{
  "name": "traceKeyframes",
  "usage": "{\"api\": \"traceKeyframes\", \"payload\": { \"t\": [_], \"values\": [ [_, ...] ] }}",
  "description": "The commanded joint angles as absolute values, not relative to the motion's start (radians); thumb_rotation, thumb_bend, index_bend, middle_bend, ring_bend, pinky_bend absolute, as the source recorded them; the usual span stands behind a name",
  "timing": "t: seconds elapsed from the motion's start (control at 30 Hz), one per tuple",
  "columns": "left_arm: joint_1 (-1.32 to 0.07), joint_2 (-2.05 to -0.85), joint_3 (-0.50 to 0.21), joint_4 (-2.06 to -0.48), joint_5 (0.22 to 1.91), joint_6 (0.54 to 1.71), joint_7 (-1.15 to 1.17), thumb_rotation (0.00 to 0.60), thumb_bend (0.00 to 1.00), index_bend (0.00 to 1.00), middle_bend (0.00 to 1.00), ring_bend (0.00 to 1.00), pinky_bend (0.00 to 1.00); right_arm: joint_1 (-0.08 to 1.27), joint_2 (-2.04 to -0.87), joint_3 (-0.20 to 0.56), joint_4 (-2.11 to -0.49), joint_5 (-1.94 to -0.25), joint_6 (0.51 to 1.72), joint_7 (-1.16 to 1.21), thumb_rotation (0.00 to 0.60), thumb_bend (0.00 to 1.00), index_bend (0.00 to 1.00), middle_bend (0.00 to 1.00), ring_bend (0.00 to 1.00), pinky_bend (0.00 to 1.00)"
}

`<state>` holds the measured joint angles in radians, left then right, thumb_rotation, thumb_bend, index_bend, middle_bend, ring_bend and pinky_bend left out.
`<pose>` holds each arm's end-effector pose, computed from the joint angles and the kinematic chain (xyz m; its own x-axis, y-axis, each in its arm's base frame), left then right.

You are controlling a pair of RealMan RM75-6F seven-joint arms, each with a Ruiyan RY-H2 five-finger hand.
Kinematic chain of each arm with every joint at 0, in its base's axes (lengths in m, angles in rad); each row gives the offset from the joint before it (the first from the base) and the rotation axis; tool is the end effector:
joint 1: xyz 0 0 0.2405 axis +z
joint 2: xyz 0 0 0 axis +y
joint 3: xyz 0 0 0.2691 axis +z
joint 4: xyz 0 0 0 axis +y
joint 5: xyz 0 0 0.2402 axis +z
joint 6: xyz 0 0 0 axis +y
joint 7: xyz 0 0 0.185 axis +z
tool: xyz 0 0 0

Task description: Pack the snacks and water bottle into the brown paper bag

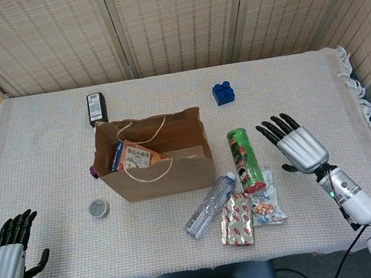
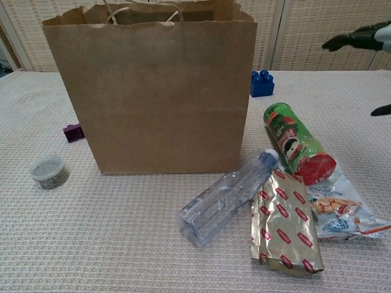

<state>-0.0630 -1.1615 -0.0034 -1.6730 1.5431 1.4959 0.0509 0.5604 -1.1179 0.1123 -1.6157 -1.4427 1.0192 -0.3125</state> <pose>-0.3160 0.2056 0.1076 0.3515 0.0507 0.9348 0.9360 -0.0353 -0.3501 -0.2240 -0.3686 0.0744 0.7133 -0.0702 0.6974 -0.6535 -0.4261 0.6256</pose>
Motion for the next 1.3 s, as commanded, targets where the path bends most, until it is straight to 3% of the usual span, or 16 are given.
{"api": "traceKeyframes", "payload": {
  "t": [0.03, 0.27, 0.5, 0.87, 1.3],
  "values": [
    [-0.063, -1.161, -0.004, -1.673, 1.545, 1.498, 0.048, 0.600, 0.36, 0.00, 0.00, 0.00, 0.03, 0.597, -1.137, 0.072, -1.594, -1.488, 0.964, -0.333, 0.600, 0.00, 0.00, 0.06, 0.02, 0.06],
    [-0.060, -1.153, -0.007, -1.674, 1.544, 1.507, 0.029, 0.600, 0.36, 0.00, 0.00, 0.00, 0.03, 0.647, -1.172, 0.042, -1.604, -1.513, 0.881, -0.418, 0.600, 0.00, 0.00, 0.04, 0.00, 0.01],
    [-0.058, -1.149, -0.007, -1.672, 1.546, 1.511, 0.016, 0.600, 0.36, 0.00, 0.00, 0.00, 0.03, 0.657, -1.166, 0.032, -1.598, -1.575, 0.915, -0.434, 0.600, 0.00, 0.00, 0.03, 0.00, 0.00],
    [-0.060, -1.163, -0.005, -1.668, 1.546, 1.506, 0.046, 0.600, 0.36, 0.00, 0.00, 0.00, 0.03, 0.690, -1.176, -0.014, -1.431, -1.711, 0.919, -0.518, 0.600, 0.00, 0.00, 0.03, 0.00, 0.00],
    [-0.063, -1.170, -0.009, -1.656, 1.528, 1.494, 0.050, 0.600, 0.36, 0.00, 0.00, 0.00, 0.03, 0.728, -1.327, -0.013, -1.259, -1.698, 0.875, -0.499, 0.600, 0.00, 0.00, 0.00, 0.00, 0.00]
  ]
}}
